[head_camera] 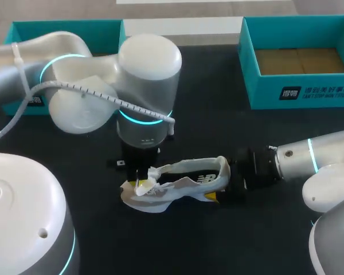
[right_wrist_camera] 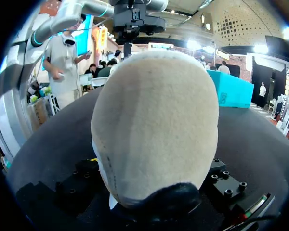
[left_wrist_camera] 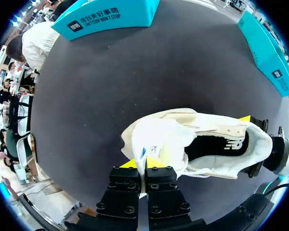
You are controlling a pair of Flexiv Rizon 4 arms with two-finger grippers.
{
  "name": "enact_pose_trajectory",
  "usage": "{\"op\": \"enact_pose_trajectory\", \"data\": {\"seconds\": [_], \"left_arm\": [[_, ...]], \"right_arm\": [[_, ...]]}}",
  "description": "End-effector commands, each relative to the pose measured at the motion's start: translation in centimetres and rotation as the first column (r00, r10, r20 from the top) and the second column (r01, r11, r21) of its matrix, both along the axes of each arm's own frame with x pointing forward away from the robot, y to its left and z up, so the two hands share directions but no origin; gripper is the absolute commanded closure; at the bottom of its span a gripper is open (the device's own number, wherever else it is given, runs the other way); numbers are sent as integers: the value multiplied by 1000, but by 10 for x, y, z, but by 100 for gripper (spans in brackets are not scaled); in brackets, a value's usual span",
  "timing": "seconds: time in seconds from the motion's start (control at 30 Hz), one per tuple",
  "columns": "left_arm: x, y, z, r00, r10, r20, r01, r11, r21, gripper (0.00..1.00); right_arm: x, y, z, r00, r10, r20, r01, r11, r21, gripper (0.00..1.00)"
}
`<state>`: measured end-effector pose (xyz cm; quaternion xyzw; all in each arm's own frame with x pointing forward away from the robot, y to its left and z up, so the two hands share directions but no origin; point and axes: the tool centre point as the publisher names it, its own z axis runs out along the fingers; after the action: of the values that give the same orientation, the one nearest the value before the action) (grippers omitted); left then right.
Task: Take the shoe out of the shoebox, open the shoe tongue, remove and reinsert the insole, then place the shoe into the shoebox
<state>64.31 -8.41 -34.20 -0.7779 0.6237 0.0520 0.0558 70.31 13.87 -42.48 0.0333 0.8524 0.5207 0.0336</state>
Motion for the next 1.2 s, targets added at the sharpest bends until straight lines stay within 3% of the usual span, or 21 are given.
{"op": "enact_pose_trajectory", "data": {"seconds": [0.03,0.1,0.2,0.23,0.3,0.33,0.43,0.57,0.9,1.2], "left_arm": [[4,2,-24,1000,14,-12,-14,1000,1,100],[3,6,-26,1000,29,-5,-29,1000,7,100],[4,12,-28,999,43,0,-43,999,4,87],[4,15,-28,999,47,1,-47,999,4,79],[3,18,-28,999,54,-1,-54,999,1,55],[3,20,-27,998,58,1,-58,998,0,51],[0,26,-28,997,76,-1,-76,997,12,17],[-2,36,-27,995,100,-3,-100,995,12,0],[-3,56,-13,993,120,10,-119,993,-23,0],[0,55,7,998,56,21,-54,994,-92,0]], "right_arm": [[2,3,-4,1000,-3,1,3,1000,-3,100],[2,3,-4,1000,-3,1,3,1000,-3,100],[2,3,-4,1000,-3,1,3,1000,-3,100],[2,3,-4,1000,-3,1,3,1000,-3,100],[2,3,-4,1000,-3,1,3,1000,-3,100],[2,3,-4,1000,-3,1,3,1000,-3,100],[2,3,-4,1000,-3,1,3,1000,-3,100],[2,3,-4,1000,-3,1,3,1000,-3,100],[2,3,-4,1000,-3,1,3,1000,-3,100],[2,3,-4,1000,-3,1,3,1000,-3,100]]}}
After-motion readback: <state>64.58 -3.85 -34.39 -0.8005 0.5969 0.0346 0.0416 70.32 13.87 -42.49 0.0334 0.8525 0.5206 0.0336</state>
